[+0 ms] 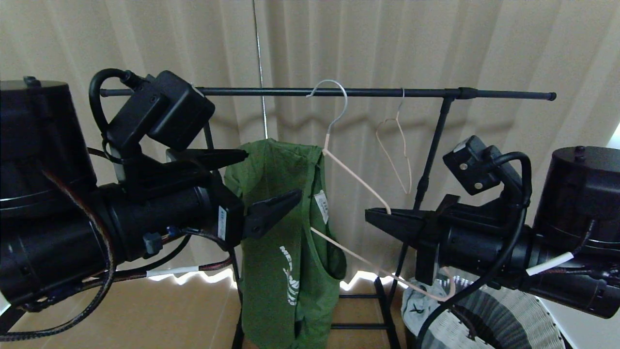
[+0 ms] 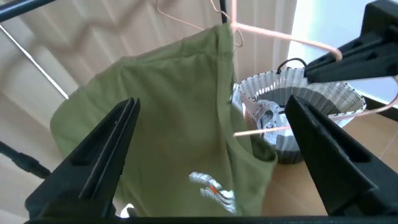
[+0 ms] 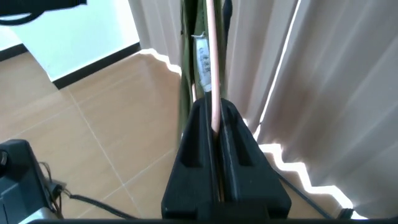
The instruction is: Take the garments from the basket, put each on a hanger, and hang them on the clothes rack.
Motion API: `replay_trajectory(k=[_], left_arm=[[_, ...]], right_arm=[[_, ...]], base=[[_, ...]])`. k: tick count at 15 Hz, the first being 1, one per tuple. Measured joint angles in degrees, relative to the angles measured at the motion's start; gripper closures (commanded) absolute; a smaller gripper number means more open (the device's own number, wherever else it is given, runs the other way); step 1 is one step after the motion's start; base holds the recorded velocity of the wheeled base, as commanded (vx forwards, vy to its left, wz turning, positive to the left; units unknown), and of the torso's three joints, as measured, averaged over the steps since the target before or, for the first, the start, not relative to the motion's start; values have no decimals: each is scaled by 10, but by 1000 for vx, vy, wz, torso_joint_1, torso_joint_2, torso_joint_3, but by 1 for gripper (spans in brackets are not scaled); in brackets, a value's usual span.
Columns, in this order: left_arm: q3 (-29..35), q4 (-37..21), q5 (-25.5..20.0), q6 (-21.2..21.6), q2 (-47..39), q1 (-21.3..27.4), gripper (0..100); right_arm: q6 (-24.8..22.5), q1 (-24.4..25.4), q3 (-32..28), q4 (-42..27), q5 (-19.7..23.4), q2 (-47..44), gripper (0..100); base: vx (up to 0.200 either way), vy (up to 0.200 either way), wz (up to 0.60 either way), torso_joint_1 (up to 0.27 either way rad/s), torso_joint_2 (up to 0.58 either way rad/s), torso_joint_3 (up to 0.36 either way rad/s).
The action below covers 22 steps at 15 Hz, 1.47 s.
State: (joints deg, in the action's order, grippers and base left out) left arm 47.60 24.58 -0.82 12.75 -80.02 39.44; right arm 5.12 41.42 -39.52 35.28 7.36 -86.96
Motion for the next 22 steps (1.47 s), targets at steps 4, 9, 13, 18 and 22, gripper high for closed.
replay_trajectory(k=[4, 9, 13, 18, 22], left_arm=[[-19, 19, -1, 37, 6, -43, 0], [-81, 155, -144, 199, -9, -148, 0], [-91, 161, -157, 269, -21, -133, 0], [-73, 165, -154, 332, -45, -114, 0], [-54, 168, -153, 334, -72, -117, 0]], right_arm=[[-2, -2, 19, -5, 2, 30, 100], [-13, -2, 62, -8, 80, 79, 100], [-22, 0, 67, -9, 83, 85, 100], [-39, 18, 66, -8, 83, 70, 100], [-45, 20, 68, -9, 83, 67, 100]], base=[[0, 0, 0, 0, 0, 0], [0, 0, 0, 0, 0, 0], [0, 0, 0, 0, 0, 0], [0, 0, 0, 0, 0, 0], [0, 0, 0, 0, 0, 0]])
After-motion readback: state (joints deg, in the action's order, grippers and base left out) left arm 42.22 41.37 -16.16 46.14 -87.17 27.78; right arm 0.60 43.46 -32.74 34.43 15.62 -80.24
